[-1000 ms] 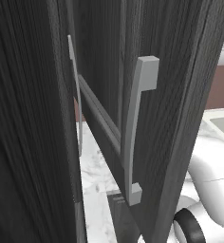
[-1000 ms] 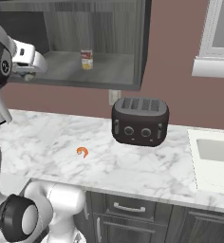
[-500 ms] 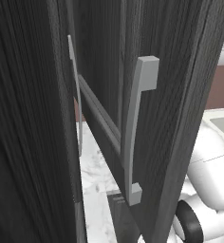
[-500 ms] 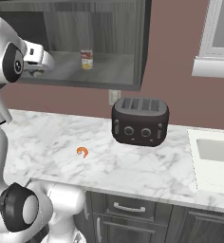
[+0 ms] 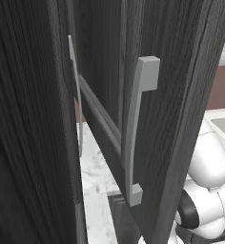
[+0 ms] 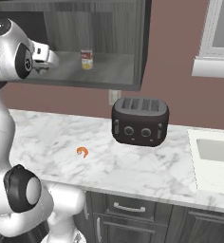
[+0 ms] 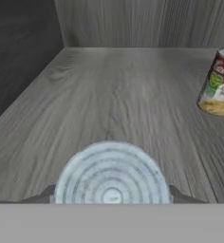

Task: Restock the canned food cabinet by taking the new fresh canned food from the counter and placing it in the cabinet. Then, take the old canned food from the cabinet and place it on the counter.

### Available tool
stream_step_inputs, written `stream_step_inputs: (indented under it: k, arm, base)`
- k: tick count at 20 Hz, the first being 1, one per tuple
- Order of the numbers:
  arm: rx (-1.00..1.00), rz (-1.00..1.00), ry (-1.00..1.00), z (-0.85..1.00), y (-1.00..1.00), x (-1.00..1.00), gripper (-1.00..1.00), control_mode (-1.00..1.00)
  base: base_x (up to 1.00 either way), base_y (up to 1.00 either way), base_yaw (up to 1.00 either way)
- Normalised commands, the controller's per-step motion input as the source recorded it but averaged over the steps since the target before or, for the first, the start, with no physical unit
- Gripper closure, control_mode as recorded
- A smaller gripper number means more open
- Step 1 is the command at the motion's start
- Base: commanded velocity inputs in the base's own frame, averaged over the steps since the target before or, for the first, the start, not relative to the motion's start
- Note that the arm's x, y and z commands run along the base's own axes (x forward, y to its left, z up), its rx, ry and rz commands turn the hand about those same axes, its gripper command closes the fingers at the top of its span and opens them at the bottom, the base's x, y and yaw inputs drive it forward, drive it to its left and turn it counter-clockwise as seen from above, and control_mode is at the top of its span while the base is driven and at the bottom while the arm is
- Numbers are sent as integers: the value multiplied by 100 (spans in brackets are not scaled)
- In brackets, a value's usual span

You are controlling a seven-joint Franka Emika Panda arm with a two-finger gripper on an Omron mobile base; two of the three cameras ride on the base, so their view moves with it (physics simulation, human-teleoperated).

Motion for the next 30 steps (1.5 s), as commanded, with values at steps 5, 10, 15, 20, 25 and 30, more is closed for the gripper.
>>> stream_step_inputs:
  k: [5, 10, 15, 20, 25, 30]
  arm:
    - [0, 0, -1, -11, 9, 38, 100, -100]
    - [0, 0, -5, -11, 10, 37, 100, -100]
    - [0, 0, -4, -9, 7, 29, -100, -100]
    - [0, 0, -4, -1, 2, 10, -100, -100]
    - [0, 0, -6, 2, 0, 0, -100, -100]
    - [0, 0, -7, 10, 0, -1, -100, -100]
  base:
    - [0, 0, 0]
    - [0, 0, 0]
    - [0, 0, 0]
    - [0, 0, 0]
    - [0, 0, 0]
    - [0, 0, 0]
